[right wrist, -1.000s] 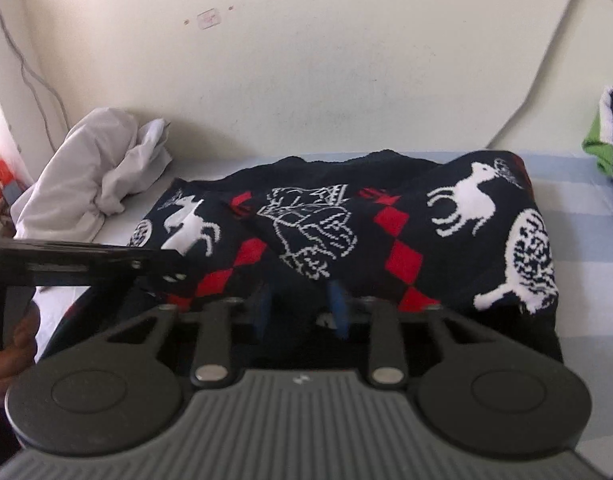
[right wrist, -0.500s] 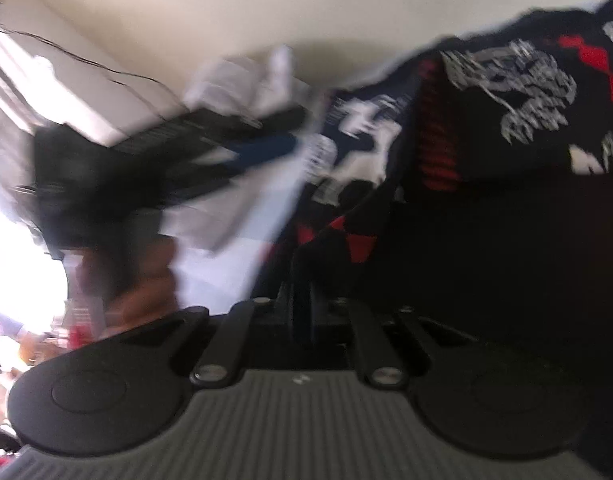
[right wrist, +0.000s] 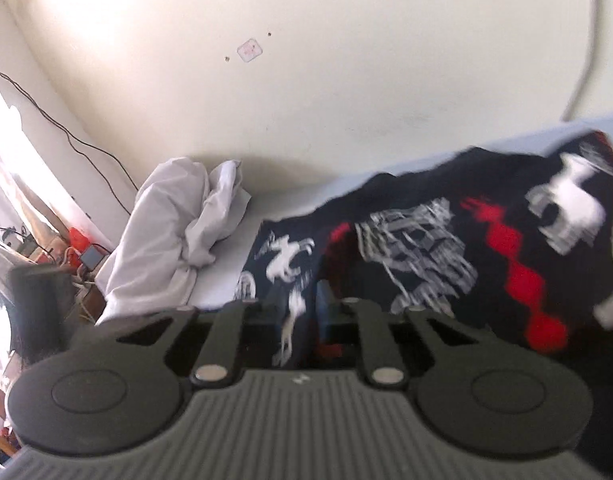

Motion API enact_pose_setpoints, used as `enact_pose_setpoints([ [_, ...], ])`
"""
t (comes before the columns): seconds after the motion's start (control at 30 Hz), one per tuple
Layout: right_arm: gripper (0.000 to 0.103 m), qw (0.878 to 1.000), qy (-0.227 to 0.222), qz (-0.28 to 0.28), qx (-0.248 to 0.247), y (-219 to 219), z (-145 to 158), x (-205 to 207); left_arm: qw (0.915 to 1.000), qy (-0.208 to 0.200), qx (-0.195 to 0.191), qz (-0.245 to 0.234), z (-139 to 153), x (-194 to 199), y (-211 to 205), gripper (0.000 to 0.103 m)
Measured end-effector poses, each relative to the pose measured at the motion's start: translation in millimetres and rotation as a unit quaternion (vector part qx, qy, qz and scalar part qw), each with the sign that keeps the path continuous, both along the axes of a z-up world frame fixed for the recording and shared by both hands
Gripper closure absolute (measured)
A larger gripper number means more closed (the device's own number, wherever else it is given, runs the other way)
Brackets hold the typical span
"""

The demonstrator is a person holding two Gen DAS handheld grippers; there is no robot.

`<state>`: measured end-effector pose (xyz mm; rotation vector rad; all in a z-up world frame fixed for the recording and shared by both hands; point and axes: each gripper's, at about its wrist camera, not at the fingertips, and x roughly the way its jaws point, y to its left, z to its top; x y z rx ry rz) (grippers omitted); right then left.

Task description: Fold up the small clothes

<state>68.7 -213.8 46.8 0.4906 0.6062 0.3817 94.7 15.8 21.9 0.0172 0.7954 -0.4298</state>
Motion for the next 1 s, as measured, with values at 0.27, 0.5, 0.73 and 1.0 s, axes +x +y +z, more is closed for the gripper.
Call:
enact_pose_setpoints([
  [0.27, 0.088, 0.997, 0.075, 0.003, -0.031, 6.2, -26.1, 51.8, 0.9999, -0.012, -0.003, 0.005, 3.7, -1.6, 4.4, 0.056],
  [0.5, 0.074, 0.999, 0.029, -0.030, -0.034, -53.2, -4.9, -64.6, 0.9933, -0.032, -0.111, -0.010, 28.5, -12.1, 31.9, 0.055],
  [0.73, 0.074, 0.991, 0.054, -0.111, -0.046, -116.5, -5.4, -209.0, 0.9985, -0.014, -0.016, -0.051, -4.1, -11.3, -14.5, 0.055],
  [1.0, 0.074, 0.990, 0.055, -0.130, -0.013, -132.0, -20.2, -292.6, 0.9979, -0.038, -0.006, -0.052, 44.0, -82.5, 16.8, 0.046],
])
